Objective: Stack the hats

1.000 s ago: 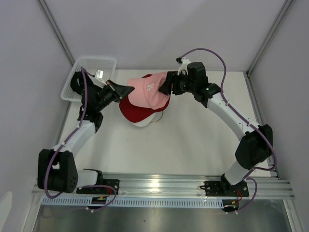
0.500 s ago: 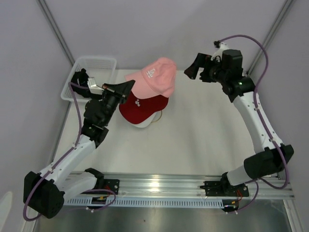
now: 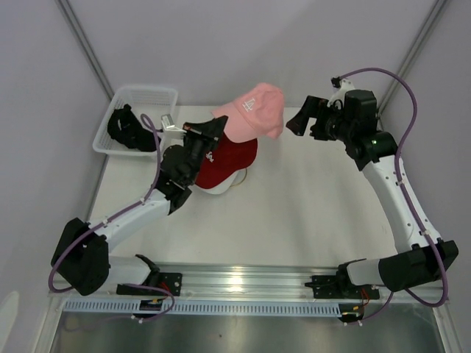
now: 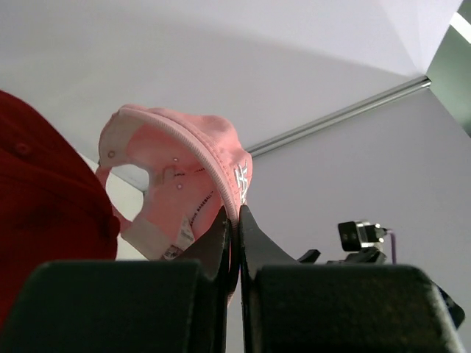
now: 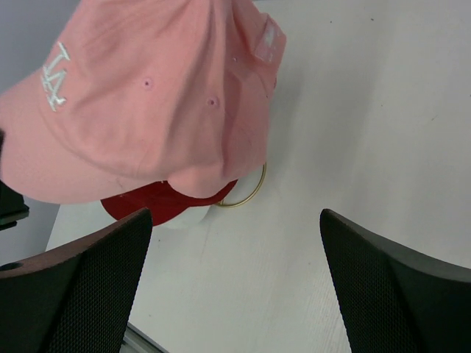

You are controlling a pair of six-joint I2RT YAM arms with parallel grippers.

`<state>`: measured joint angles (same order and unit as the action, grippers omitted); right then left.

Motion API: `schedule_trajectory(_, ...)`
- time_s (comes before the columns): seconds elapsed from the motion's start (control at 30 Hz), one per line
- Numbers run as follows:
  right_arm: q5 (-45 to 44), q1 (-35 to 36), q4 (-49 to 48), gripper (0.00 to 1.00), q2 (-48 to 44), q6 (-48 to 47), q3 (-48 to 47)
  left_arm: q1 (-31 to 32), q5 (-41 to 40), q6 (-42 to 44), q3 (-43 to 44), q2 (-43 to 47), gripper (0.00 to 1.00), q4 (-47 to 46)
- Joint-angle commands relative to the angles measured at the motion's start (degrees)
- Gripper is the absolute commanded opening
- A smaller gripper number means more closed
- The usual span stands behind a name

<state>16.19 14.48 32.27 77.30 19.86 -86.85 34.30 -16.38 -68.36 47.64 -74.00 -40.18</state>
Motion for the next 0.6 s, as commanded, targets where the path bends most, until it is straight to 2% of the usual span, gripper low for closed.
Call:
schedule_trajectory(0.0, 1.5, -0.2, -0.7, 1.00, -0.7, 0.0, 0.7, 0.6, -2.9, 3.0, 0.9, 0.7, 0.01, -8.8)
schedule_trajectory(0.13, 2.1, -0.2, 0.0, 1.00, -0.3, -0.3, 1.0, 0.6, -3.8, 1.5, -5.3, 4.9, 0.01, -9.6)
schedule_trajectory(0.17, 2.0, -0.1, 0.2, 1.00, -0.2, -0.3, 1.1, 0.5, -4.4, 1.3, -9.2, 6.3, 0.01, -9.2)
schedule_trajectory(0.37, 3.4, 0.1, -1.0, 1.00, 0.0, 0.8, 2.9, -0.6, -5.3, 3.3, -19.9, 17.7, 0.00, -6.3)
schedule_trajectory(0.57, 2.8, 1.9, -1.3, 1.00, 0.7, 1.3, 4.1, -2.3, -10.4, 2.3, -27.8, 31.3, 0.01, 3.9)
